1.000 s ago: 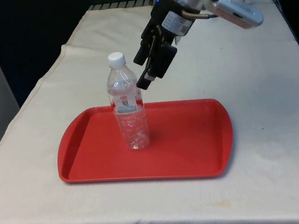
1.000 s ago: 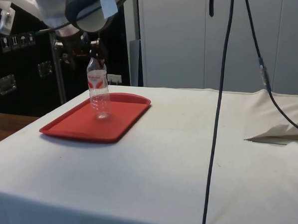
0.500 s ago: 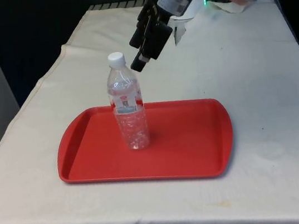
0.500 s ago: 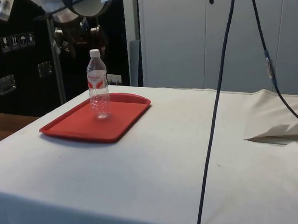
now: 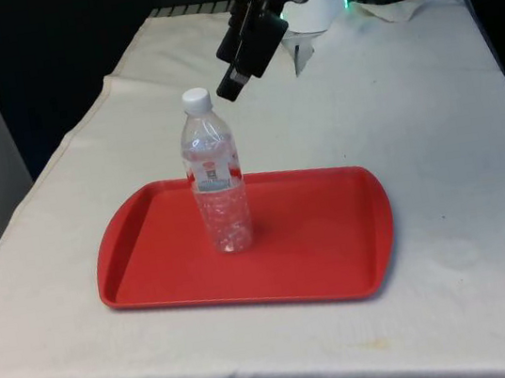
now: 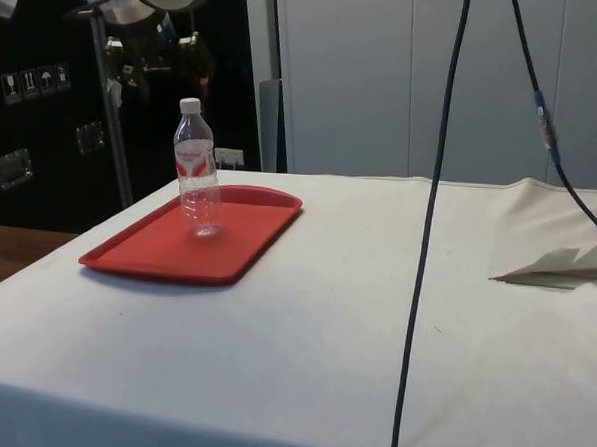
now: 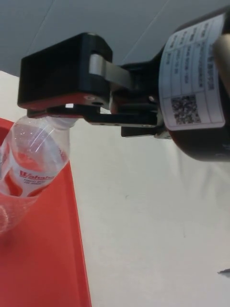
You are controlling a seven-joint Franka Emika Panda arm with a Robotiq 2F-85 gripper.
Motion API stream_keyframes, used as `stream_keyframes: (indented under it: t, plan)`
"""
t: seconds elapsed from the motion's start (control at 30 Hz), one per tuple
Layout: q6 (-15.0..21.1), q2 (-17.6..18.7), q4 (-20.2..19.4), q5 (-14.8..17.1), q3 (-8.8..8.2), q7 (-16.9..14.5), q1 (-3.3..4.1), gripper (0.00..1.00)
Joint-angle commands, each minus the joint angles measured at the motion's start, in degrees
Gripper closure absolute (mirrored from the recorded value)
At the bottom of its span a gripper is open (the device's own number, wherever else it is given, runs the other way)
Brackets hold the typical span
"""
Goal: Place the bottle upright on the tray.
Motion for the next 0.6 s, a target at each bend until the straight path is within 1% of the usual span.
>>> stream_keyframes:
  t: [0.0,0.13,0.17,0.2,0.4,0.43,0.47,0.57]
  plan:
    - [0.4,-0.29,-0.06,1.2,0.46,-0.52,-0.52,0.0]
    - [0.8,-0.4,-0.06,2.23,0.57,-0.46,-0.63,0.0]
    - [0.23,-0.17,0.06,1.43,0.06,0.0,-0.17,0.0]
    - [0.92,-0.4,-0.06,2.58,0.57,-0.4,-0.69,0.0]
    - [1.66,-0.46,-0.06,4.58,0.57,-0.4,-0.86,0.0]
    - [0.86,-0.17,0.11,3.55,0.06,0.0,-0.34,0.0]
    - [1.83,-0.46,-0.11,4.87,0.57,-0.4,-0.92,0.0]
    - [2.23,-0.52,-0.06,6.02,0.57,-0.46,-1.03,0.0]
